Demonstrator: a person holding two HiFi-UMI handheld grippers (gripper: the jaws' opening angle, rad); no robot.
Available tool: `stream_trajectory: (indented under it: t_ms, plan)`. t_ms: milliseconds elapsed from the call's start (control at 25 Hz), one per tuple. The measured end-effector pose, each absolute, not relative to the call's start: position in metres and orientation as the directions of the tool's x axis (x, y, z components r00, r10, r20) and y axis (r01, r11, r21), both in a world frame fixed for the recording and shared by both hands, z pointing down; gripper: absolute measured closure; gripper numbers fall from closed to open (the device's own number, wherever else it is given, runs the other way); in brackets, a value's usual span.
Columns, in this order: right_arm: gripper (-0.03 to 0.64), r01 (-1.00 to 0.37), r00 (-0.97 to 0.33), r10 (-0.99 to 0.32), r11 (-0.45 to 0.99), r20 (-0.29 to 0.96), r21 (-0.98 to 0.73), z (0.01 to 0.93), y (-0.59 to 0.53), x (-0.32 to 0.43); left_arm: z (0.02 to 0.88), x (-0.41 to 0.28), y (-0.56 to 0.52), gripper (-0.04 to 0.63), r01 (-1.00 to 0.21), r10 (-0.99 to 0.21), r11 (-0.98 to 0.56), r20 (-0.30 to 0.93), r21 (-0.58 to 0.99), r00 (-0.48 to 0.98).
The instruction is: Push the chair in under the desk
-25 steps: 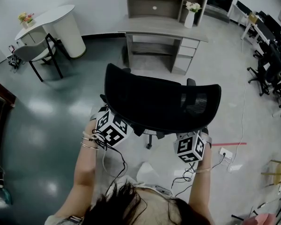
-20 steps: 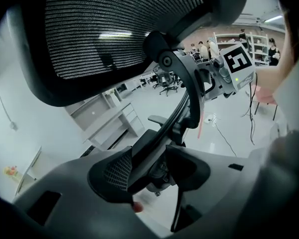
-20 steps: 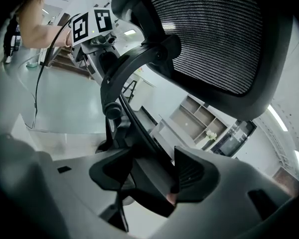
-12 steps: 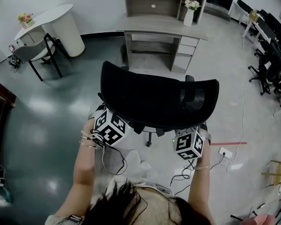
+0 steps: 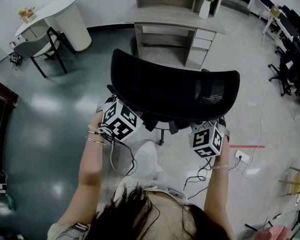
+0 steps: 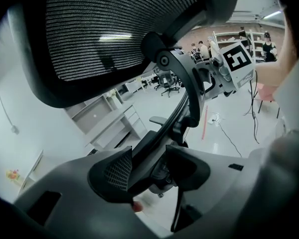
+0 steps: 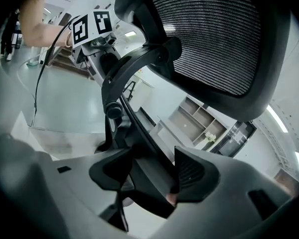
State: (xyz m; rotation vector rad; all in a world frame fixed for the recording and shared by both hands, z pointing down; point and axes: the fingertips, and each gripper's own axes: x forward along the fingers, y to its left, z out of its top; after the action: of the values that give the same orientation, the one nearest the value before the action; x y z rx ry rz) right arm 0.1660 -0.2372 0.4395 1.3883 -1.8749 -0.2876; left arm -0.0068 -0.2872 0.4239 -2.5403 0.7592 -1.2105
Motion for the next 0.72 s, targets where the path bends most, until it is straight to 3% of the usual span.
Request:
stream_trajectory:
  t_ms: [320,720]
  plan:
    - [0.371,-0.702,-0.109,-0.884,0.392,0.454,0.594,0.441,-0.253,0.179,0.421,0.008,-0.306,0.379,-0.368,-0.468,-0.881,0.659,-0.296,0.589]
    - [0.37,-0.712,-0.044,-0.862,0.381,0.504,0.589,0.441,-0.28,0.197,0.419,0.024,-0.33,0.379,-0.346,-0.471,-0.882,0.65,-0.321,0.596]
